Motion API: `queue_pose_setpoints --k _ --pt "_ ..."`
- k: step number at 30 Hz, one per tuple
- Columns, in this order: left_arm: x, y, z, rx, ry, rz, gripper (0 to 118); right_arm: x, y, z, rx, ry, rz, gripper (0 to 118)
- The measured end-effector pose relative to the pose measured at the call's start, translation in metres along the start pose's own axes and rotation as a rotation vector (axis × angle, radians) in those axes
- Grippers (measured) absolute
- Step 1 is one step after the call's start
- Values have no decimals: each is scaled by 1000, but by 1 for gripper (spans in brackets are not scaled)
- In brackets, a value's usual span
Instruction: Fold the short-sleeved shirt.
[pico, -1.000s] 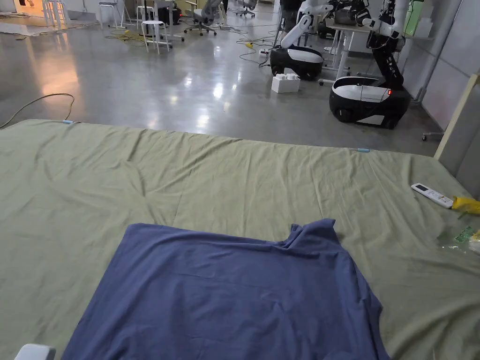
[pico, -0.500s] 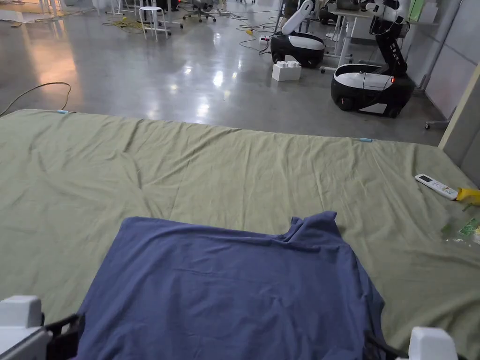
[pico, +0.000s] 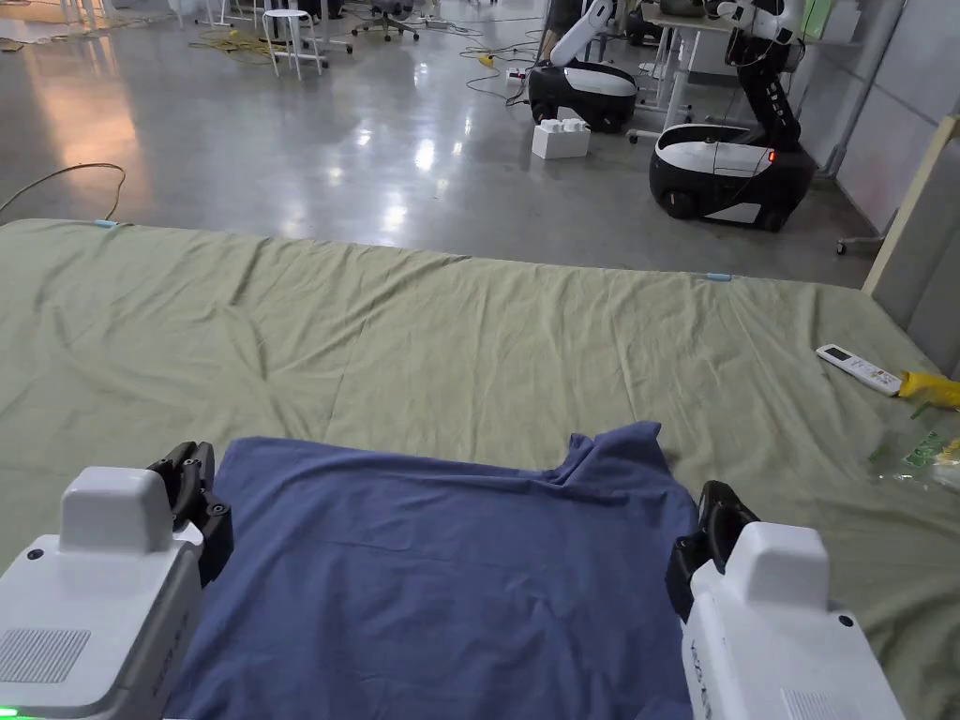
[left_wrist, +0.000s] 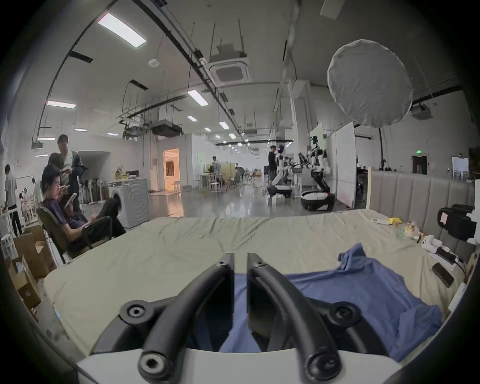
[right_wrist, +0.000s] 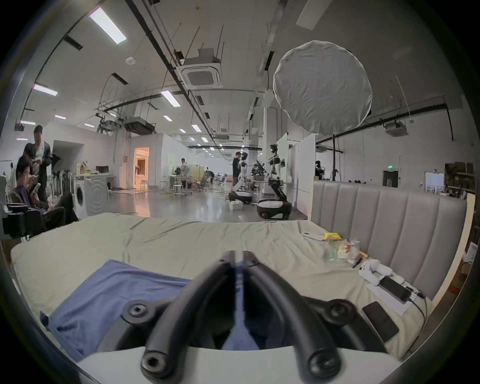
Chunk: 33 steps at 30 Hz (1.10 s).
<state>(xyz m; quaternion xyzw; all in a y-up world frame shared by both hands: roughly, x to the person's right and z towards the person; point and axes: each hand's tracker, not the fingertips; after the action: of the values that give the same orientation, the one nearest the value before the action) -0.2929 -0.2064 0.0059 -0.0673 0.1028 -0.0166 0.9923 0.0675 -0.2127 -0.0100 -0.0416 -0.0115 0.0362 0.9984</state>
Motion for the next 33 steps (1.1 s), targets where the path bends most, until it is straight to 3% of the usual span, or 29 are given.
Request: queue_pose_setpoints --k 2,3,9,21,23,27,30,33 --pt "-4 -1 0 9 -7 14 5 -8 5 1 73 -9 84 2" --pt "-7 -2 0 8 -10 17 4 -9 3 0 38 -8 47 2" --pt "-12 -5 8 -47 -3 34 4 -17 1 0 42 -2 58 2" --pt "-78 -61 31 -612 -13 135 4 -20 -23 -8 -69 25 49 2" --pt "-81 -74 31 -697 19 125 11 -21 -26 -9 -85 33 48 2" --pt "-89 -92 22 -775 41 132 46 -24 -32 -10 -113 48 57 2" --pt "-98 -101 9 -794 24 181 51 -25 -35 -10 -129 53 70 2" --pt "-98 -120 -7 -873 46 128 52 -23 -37 -9 -142 51 78 2"
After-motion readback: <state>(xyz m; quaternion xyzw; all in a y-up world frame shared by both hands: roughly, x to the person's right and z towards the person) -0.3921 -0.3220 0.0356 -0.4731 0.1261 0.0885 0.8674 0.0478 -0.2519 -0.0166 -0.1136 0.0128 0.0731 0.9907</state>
